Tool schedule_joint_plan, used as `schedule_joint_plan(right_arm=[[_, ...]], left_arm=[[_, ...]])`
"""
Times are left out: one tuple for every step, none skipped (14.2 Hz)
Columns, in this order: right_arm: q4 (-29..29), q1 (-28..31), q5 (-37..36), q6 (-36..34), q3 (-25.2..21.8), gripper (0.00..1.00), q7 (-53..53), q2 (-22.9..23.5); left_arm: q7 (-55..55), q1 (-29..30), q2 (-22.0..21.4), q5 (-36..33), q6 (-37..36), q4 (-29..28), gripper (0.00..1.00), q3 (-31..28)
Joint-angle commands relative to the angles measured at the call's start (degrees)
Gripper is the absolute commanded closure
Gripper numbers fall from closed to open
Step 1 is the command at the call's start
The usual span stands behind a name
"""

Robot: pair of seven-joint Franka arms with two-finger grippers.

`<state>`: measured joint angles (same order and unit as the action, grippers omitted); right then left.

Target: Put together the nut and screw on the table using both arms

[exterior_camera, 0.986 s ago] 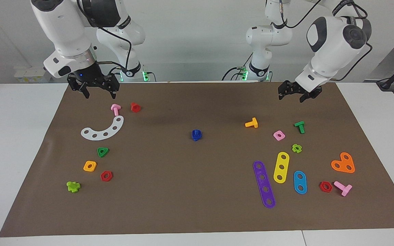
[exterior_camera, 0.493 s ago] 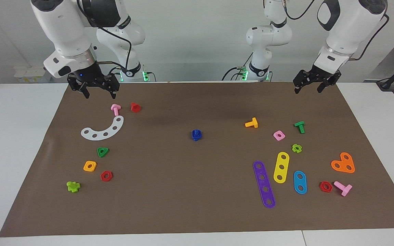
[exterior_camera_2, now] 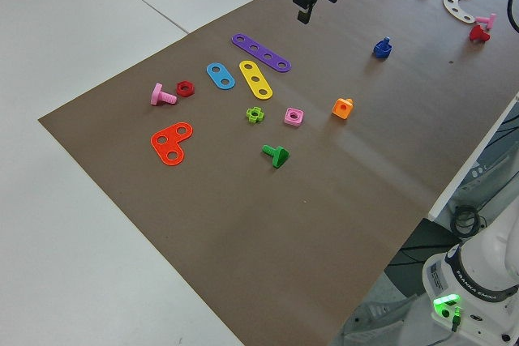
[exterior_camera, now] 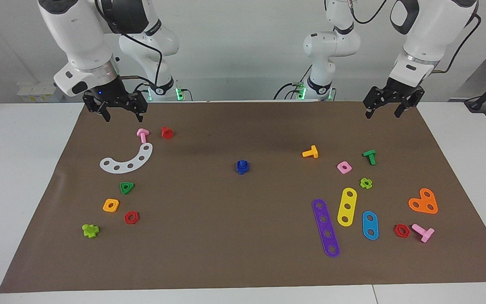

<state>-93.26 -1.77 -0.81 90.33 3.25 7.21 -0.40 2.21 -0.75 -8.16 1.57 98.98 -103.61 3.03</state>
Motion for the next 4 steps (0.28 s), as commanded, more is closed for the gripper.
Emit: schedule_joint_plan(right_arm=[[-1.4, 1.15, 1.61, 0.29, 0.52, 0.0, -1.85, -1.36], [-1.4, 1.15, 1.61, 0.29, 0.52, 0.0, -1.85, -1.36], [-1.4, 1.15, 1.61, 0.29, 0.52, 0.0, -1.93, -1.36], [-1.4, 1.15, 1.61, 0.2, 0.52, 0.0, -1.85, -1.36]], left_arm=[[0.25, -0.31, 0.51, -1.04, 0.34, 0.78, 0.0, -0.22], [0.16, -0.22, 0.51, -1.04, 0.25, 0.61, 0.0, -0.22], [0.16, -0.22, 0.42, -1.04, 0.25, 0.6, 0.0, -0.22], [0.16, -0.31, 0.42, -1.04, 0.16, 0.6, 0.0, -0.22]])
